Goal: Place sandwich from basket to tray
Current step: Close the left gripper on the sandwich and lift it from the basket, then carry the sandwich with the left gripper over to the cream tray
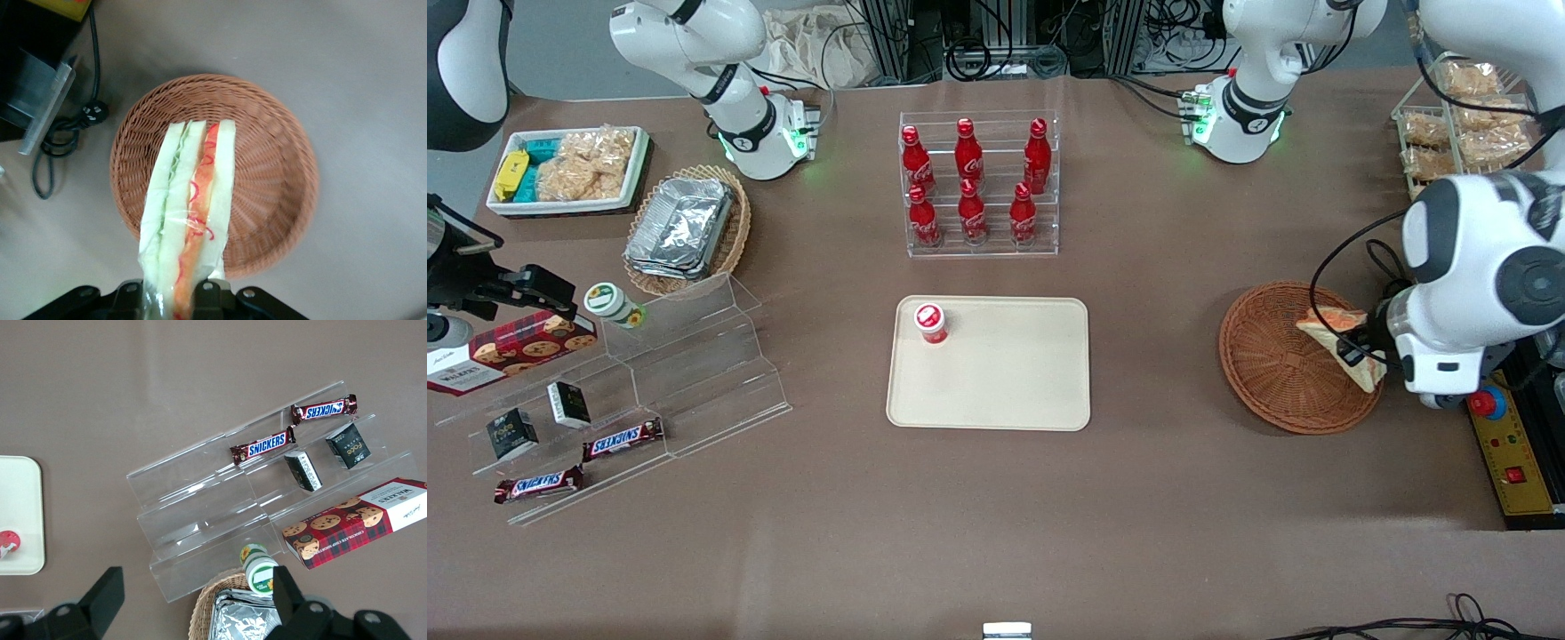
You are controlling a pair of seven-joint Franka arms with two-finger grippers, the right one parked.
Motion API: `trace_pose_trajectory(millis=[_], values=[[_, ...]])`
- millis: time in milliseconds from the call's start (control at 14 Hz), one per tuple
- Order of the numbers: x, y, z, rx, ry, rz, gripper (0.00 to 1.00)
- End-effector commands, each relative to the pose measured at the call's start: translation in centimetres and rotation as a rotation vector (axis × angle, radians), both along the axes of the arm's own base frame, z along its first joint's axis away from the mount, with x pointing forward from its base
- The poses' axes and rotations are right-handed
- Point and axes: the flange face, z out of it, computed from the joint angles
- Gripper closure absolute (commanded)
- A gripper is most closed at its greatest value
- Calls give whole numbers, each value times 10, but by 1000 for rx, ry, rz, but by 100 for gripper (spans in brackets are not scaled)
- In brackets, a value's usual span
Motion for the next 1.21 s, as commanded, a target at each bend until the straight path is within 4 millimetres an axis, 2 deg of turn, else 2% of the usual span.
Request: trace_pose_trajectory(millis=[0,71,214,357,500,643,714,857,1143], values=[[22,-59,56,-38,-18,-111,100],[20,-89,62,-57,-32,-178,100],[12,-163,50,-99,-15,-292,100],[13,-231,21,-162,16,-393,100],[15,-286,-11,-199,28,-428,100],[6,-340,-41,-220,12,-450,100],[-1,-361,-57,-226,12,-472,100],[-11,-381,-79,-226,20,-502,100],[-32,-410,-130,-188,-13,-576,100]])
